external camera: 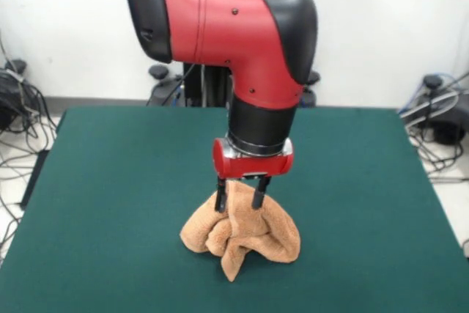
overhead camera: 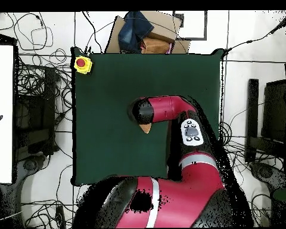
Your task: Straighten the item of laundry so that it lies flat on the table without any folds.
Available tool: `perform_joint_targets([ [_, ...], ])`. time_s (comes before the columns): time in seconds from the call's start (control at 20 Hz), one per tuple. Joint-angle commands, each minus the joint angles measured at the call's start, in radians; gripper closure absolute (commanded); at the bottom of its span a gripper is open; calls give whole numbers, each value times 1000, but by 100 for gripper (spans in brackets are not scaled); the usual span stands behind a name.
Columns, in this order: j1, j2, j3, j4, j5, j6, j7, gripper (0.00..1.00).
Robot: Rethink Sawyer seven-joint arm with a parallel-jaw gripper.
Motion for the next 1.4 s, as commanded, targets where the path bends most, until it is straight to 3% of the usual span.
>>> perform_joint_targets([
  [0.05,-59,-31,105,72,-66,-40,-76,0],
  [0.2,-93,-25,132,67,-80,-28,-111,0],
  [0.6,-94,32,157,43,-88,-65,-68,0],
  [1.0,-277,146,425,121,13,24,-174,0],
  [1.4,-369,234,557,128,9,115,-221,0],
])
